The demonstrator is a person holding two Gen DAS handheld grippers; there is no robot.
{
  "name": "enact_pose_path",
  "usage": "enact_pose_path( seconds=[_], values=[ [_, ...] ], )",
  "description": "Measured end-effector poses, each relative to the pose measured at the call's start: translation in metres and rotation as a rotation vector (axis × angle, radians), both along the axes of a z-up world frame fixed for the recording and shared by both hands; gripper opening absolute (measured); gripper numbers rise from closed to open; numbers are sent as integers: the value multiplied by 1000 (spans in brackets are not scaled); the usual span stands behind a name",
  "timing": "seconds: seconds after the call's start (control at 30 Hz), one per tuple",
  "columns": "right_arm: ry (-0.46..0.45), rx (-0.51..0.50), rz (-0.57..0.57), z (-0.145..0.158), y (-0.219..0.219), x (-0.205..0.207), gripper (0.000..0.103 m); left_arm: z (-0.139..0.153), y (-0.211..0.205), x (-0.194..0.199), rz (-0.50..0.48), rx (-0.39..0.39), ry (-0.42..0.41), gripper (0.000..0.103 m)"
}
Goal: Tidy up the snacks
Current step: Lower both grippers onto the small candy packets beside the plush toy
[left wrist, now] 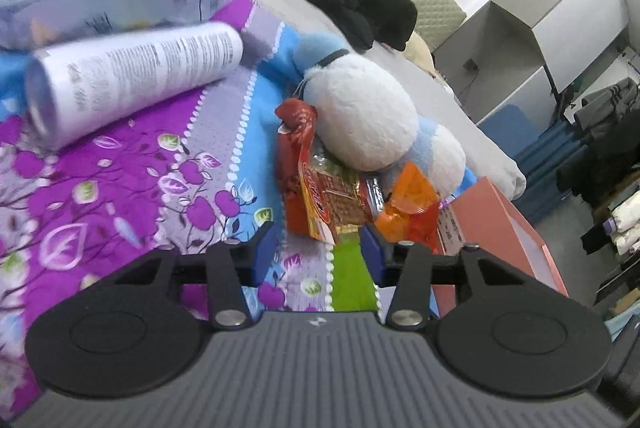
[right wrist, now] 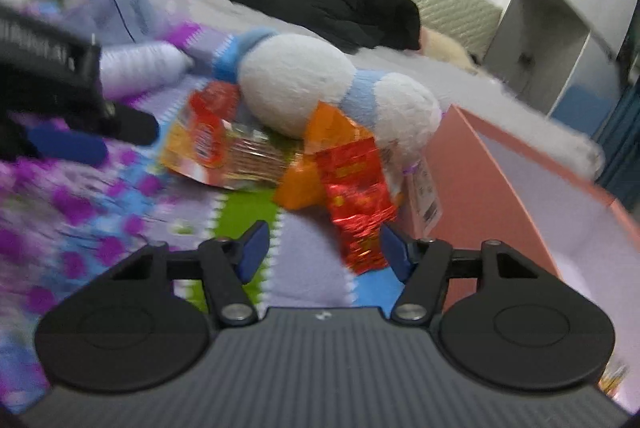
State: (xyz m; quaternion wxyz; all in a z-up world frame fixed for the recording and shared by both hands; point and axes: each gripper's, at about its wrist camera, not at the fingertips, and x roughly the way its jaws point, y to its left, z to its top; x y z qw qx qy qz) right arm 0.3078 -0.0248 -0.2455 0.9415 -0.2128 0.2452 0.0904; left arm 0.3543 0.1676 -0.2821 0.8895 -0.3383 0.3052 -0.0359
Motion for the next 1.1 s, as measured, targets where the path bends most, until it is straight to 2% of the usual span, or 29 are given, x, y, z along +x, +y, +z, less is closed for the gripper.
enact_pose_path(
  seconds=[0.07,0.2,0.3,0.43,0.47,0.5,0.57,0.77,1.1],
  values=[
    [-7,-41,-15,-9,3,9,61,-8,1,13,-13,-25,9,41],
    [-8,-79,-32,-18,5,22,60,-16,-1,29,-29,-31,18,37],
    [-19,-118,-44,-22,7,28,56,-22,-4,38,-44,-46,22,29],
    [-24,-169,-55,-27,11,33,55,-36,-5,48,-59,-105,37,13],
    [-19,-171,-60,-29,12,36,44,-36,-6,49,-60,-103,38,10],
    [-16,-172,-66,-29,11,38,39,-36,-7,49,-61,-95,34,8],
    [-32,-188,-86,-30,11,39,34,-34,-9,48,-58,-92,33,5],
    [-48,-176,-69,-21,11,32,23,-19,-15,32,-60,-72,7,2],
    [-34,-112,-2,2,7,-7,19,7,-14,-37,17,-102,3,1]
  ],
)
